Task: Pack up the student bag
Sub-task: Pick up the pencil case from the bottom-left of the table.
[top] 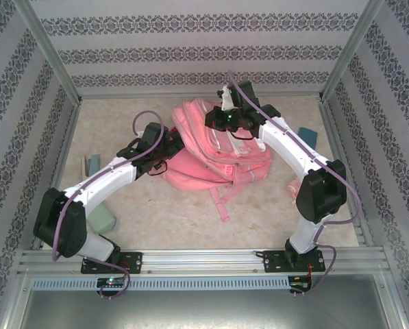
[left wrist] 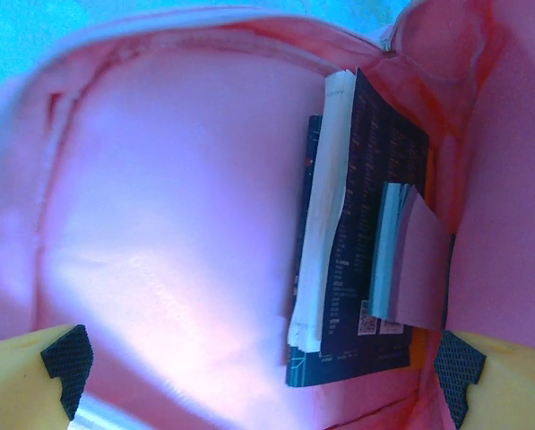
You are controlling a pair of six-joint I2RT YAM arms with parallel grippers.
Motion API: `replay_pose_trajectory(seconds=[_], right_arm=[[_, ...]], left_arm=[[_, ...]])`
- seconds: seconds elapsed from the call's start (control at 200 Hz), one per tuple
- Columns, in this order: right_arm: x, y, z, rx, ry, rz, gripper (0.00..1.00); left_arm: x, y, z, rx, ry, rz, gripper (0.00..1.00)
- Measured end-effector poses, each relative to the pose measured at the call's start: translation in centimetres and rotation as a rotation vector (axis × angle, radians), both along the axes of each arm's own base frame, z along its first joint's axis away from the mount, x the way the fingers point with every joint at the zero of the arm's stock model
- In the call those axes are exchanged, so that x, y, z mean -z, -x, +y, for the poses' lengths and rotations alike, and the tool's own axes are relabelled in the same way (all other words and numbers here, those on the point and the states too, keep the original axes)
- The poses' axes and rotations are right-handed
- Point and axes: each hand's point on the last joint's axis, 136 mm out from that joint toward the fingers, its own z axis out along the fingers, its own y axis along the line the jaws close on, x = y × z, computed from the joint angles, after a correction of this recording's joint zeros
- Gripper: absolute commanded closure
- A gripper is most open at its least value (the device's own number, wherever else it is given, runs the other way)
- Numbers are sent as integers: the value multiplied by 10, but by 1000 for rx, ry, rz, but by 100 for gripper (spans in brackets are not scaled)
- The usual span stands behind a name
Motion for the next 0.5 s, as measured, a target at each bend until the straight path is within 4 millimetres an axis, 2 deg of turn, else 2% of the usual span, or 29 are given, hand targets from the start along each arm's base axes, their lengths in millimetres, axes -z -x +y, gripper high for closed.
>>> replay_pose_trajectory(seconds=[0.27,0.395,0.5], right_arm=[[30,8,8,-33,70,1,100],[40,8,9,-38,81,15,100],[41,7,9,-36,84,16,100]], left_arm=[[-18,24,42,-25,-108,10,0],[-18,35,70,-68,-158,36,0],[-11,48,96,-114,-206,82,0]])
